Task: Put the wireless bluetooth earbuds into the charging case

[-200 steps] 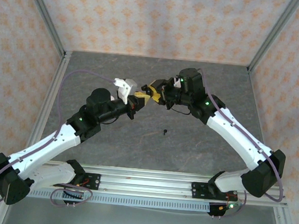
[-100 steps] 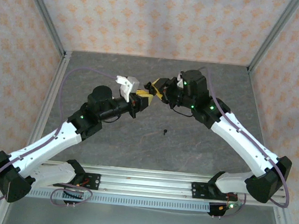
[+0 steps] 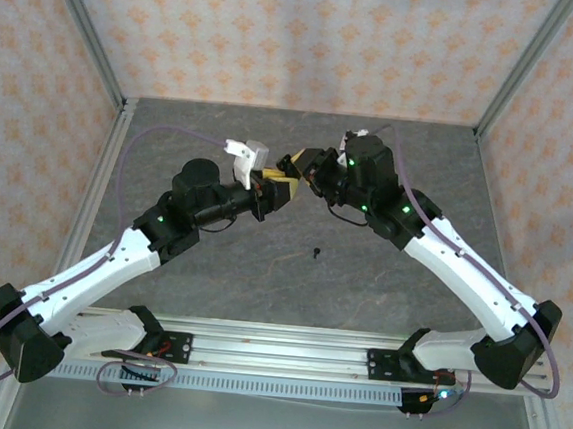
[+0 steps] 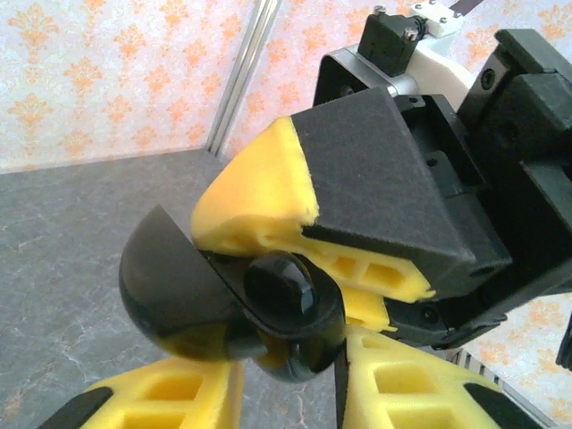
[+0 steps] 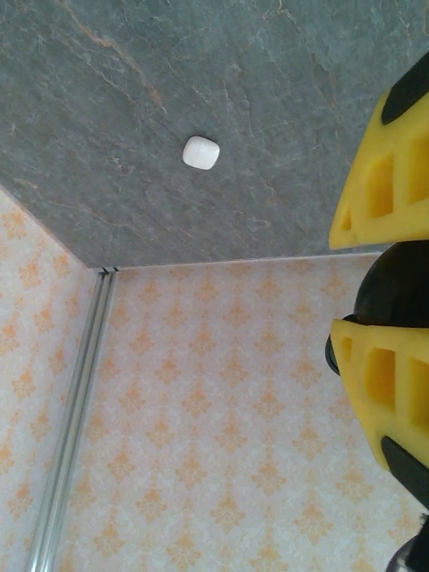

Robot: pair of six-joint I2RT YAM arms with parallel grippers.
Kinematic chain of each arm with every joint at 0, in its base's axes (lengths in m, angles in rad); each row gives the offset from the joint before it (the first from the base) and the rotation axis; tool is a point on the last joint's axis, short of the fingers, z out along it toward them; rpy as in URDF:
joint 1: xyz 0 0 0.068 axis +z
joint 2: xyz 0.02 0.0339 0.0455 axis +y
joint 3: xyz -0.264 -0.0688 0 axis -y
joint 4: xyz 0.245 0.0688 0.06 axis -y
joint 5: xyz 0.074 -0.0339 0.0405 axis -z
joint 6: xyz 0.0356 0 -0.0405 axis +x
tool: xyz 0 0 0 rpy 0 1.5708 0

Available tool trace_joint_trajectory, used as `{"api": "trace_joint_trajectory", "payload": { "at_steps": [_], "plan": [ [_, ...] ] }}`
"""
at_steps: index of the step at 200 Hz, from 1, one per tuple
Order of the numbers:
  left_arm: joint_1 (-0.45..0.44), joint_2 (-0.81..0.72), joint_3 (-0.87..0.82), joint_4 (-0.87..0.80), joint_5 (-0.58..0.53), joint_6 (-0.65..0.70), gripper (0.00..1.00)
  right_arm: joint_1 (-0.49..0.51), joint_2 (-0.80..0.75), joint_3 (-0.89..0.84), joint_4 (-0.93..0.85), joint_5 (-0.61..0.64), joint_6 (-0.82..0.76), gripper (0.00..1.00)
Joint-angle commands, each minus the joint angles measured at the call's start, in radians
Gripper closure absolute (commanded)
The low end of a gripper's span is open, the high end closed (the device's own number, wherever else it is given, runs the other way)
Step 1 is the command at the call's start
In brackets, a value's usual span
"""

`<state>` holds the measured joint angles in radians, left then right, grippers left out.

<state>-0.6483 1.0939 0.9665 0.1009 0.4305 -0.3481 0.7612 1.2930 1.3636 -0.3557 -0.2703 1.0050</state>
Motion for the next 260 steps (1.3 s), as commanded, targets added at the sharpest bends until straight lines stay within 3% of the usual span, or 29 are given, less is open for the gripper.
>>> {"api": "trace_joint_trajectory", "payload": {
  "at_steps": [1,29,95,140,180,218,260],
  "plan": [
    [0.003,0.010,0.026,0.070,-0.072,-0.061,0.67,0.036,-0.016,0.021,-0.039,-0.036,-0.046,0.79],
    [0.003,0.021,0.024,0.106,-0.076,-0.093,0.67,0.036,-0.017,0.019,-0.029,-0.037,-0.041,0.80],
    [0.001,0.042,0.019,0.144,-0.114,-0.155,0.77,0.040,-0.033,0.007,-0.033,-0.035,-0.045,0.80],
    [0.003,0.057,0.018,0.159,-0.134,-0.181,0.77,0.043,-0.048,-0.011,-0.016,-0.030,-0.033,0.80],
    [0.003,0.066,0.013,0.173,-0.131,-0.181,0.92,0.043,-0.060,-0.014,-0.022,-0.021,-0.031,0.79],
    [0.003,0.048,-0.008,0.160,-0.127,-0.152,1.00,0.043,-0.081,-0.010,-0.054,0.015,-0.049,0.71],
    [0.004,0.001,-0.049,0.116,-0.110,-0.084,1.00,0.043,-0.104,0.000,-0.103,0.064,-0.068,0.56]
  ]
}}
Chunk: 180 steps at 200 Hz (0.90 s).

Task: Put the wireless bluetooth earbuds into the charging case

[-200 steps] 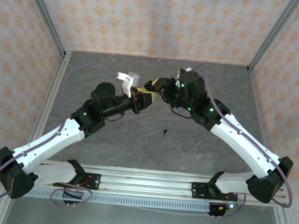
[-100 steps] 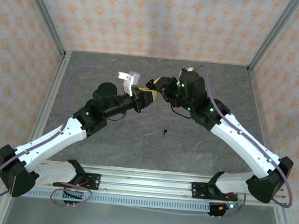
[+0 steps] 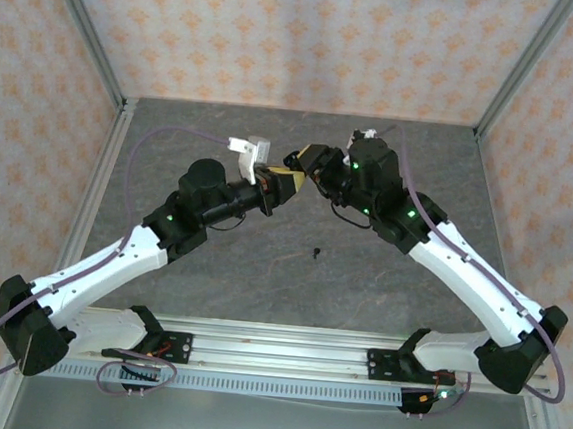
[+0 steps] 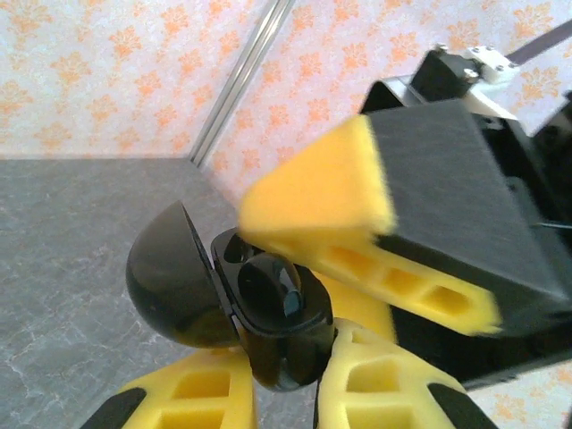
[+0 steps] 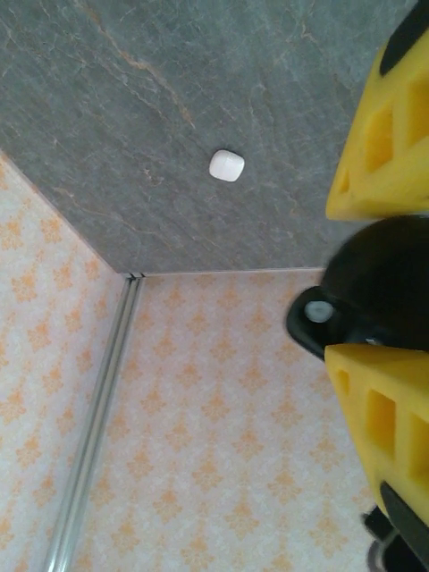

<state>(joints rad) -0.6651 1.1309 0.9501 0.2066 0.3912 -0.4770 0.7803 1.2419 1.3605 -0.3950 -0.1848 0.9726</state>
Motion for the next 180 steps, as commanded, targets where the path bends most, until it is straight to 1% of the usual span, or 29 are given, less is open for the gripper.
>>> {"api": "trace_joint_trajectory", "payload": {
  "at_steps": [1,25,45,59,83,110,138,163,180],
  "plan": [
    [0.021,-0.038,-0.033,0.010,-0.071,0.047,1.00,0.024,-0.053,0.005,-0.066,-0.019,-0.036,0.56],
    [0.021,-0.083,-0.074,-0.004,-0.064,0.090,1.00,0.018,-0.053,0.032,-0.119,-0.011,-0.049,0.54],
    [0.021,-0.120,-0.104,-0.011,-0.041,0.132,1.00,-0.001,-0.053,0.048,-0.163,-0.035,-0.043,0.54],
    [0.021,-0.145,-0.111,-0.045,-0.020,0.176,1.00,-0.027,-0.053,0.049,-0.201,-0.055,-0.037,0.53],
    [0.021,-0.189,-0.119,-0.116,0.018,0.256,1.00,-0.094,-0.053,0.045,-0.330,-0.105,-0.045,0.54],
    [0.020,-0.243,-0.124,-0.202,0.034,0.326,1.00,-0.136,-0.009,0.021,-0.457,-0.148,-0.112,0.55],
    [0.020,-0.301,-0.140,-0.269,0.036,0.362,1.00,-0.150,0.045,-0.074,-0.437,-0.208,-0.137,0.58],
    [0.020,-0.345,-0.152,-0.315,0.032,0.373,1.00,-0.150,0.098,-0.167,-0.387,-0.220,-0.166,0.61],
    [0.020,-0.373,-0.163,-0.335,0.037,0.378,1.00,-0.151,0.154,-0.207,-0.364,-0.234,-0.200,0.61]
  ]
}}
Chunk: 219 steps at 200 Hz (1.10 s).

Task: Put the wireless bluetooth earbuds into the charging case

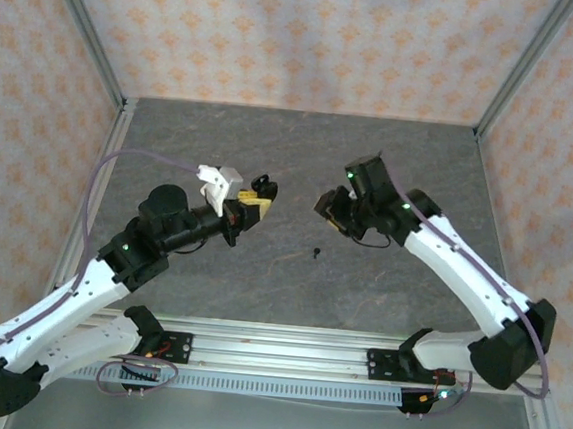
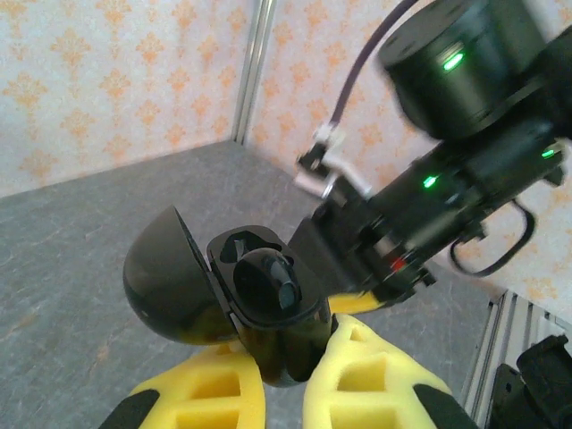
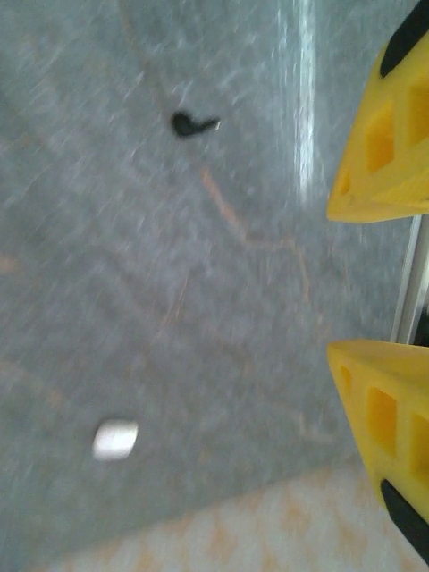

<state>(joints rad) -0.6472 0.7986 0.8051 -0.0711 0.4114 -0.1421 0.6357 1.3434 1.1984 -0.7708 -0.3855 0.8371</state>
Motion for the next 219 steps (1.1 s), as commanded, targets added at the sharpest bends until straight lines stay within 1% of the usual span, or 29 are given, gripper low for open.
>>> {"api": "trace_joint_trajectory", "payload": {
  "at_steps": [1,15,43,88,105,162,219],
  "plan": [
    [0.001,-0.042,-0.019,-0.058,0.017,0.044,1.00,-0.007,0.056,-0.044,0.014,-0.034,-0.067,0.61],
    [0.001,-0.061,-0.030,-0.071,0.025,0.049,1.00,-0.008,0.114,-0.060,0.031,-0.052,-0.103,0.61],
    [0.001,-0.091,-0.040,-0.104,0.039,0.051,1.00,-0.008,0.216,-0.058,0.024,-0.045,-0.159,0.61],
    [0.002,-0.136,-0.048,-0.153,0.018,0.054,1.00,-0.017,0.343,-0.032,0.030,-0.042,-0.211,0.61],
    [0.001,-0.152,-0.053,-0.164,0.009,0.050,1.00,-0.023,0.389,-0.016,0.023,-0.035,-0.229,0.64],
    [0.001,-0.202,-0.078,-0.187,-0.023,0.038,1.00,-0.034,0.465,0.025,0.017,-0.006,-0.275,0.65],
    [0.001,-0.199,-0.078,-0.191,-0.031,0.041,1.00,-0.034,0.523,0.049,0.014,0.027,-0.296,0.66]
  ]
}}
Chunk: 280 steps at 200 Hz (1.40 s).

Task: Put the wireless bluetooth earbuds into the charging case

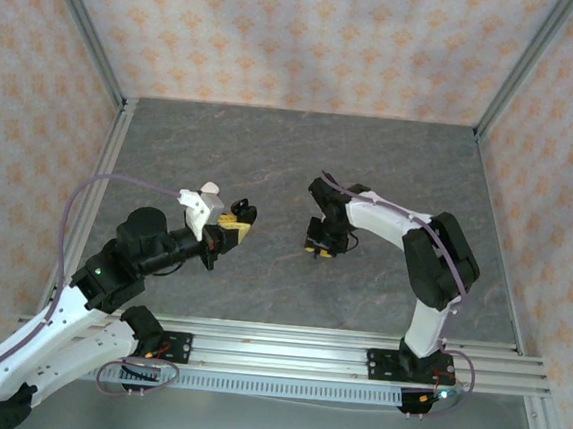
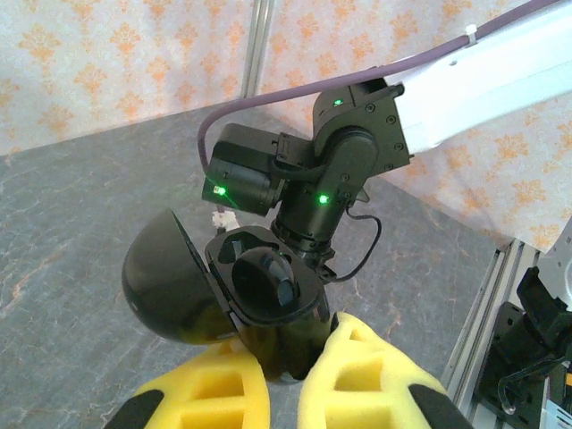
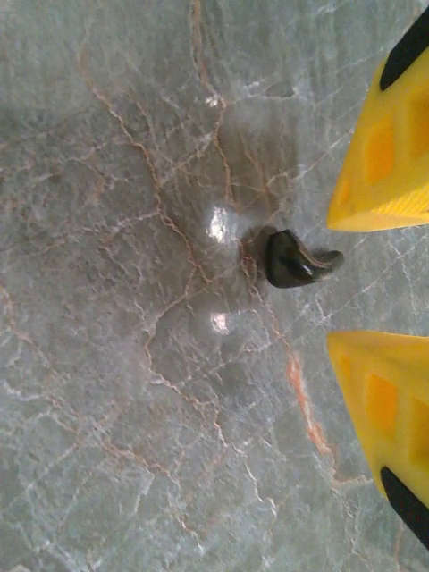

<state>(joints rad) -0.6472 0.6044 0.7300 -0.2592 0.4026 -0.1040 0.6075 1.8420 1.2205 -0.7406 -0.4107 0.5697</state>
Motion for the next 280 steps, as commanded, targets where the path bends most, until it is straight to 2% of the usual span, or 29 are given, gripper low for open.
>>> {"api": "trace_joint_trajectory", "payload": {
  "at_steps": [1,95,152,224,280],
  "plan": [
    [0.001,-0.005,-0.003,-0.003,-0.021,0.003,1.00,-0.005,0.026,0.027,-0.016,0.053,-0.029,0.66],
    [0.001,-0.003,-0.003,-0.007,-0.008,-0.007,1.00,-0.006,0.079,0.057,-0.020,0.085,-0.045,0.70],
    [0.001,-0.017,-0.012,0.006,-0.006,-0.004,1.00,-0.006,0.090,0.077,-0.034,0.069,-0.046,0.80],
    [0.001,-0.022,-0.010,0.078,-0.014,0.032,1.00,0.017,-0.123,0.128,-0.089,0.199,-0.029,0.85],
    [0.002,0.027,0.031,0.159,-0.030,0.088,1.00,0.107,-0.299,0.318,-0.212,0.370,-0.008,0.85]
  ]
}}
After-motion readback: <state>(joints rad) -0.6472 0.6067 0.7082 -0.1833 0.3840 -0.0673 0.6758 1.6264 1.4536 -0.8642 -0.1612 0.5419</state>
